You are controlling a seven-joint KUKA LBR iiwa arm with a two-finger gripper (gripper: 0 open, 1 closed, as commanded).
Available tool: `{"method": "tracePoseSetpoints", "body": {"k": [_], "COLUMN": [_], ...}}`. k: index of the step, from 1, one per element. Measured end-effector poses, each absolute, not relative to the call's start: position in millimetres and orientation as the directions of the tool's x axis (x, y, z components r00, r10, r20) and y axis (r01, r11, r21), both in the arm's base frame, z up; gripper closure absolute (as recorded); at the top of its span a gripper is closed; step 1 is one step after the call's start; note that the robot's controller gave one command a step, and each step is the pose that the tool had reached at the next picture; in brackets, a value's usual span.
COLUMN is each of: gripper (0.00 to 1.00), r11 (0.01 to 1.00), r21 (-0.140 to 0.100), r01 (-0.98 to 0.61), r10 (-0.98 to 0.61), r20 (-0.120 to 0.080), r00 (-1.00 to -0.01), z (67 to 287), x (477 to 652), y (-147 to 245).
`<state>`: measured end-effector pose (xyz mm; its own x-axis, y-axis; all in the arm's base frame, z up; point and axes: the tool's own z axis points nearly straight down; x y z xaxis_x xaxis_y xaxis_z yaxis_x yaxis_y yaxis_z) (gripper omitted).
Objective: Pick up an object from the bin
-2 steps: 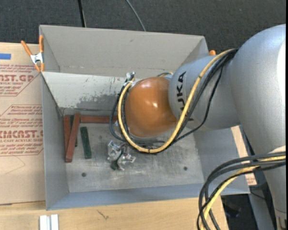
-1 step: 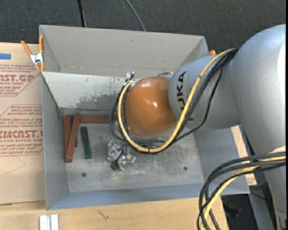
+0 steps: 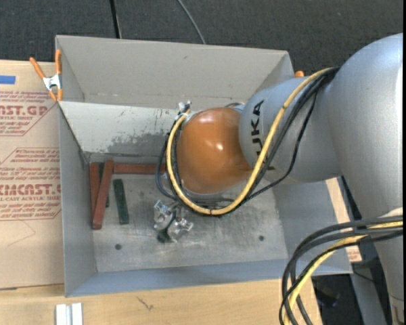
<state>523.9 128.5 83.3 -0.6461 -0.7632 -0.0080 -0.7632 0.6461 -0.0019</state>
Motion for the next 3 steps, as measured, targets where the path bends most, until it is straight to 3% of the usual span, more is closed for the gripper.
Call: {"method": "tracePoseSetpoints", "body": {"k": [1,3], "gripper": [1.00,1.00], "r11": [0.646,0.646], "r21": [0.005,0.003], "r01": [-0.763,-0.763], "r10": [-0.763,-0.763], "r20": [0.003,0.001], "r00": [-0.646,-0.646], "z": [97,141], "x": [521.2,522.3], "y": [128,128]}}
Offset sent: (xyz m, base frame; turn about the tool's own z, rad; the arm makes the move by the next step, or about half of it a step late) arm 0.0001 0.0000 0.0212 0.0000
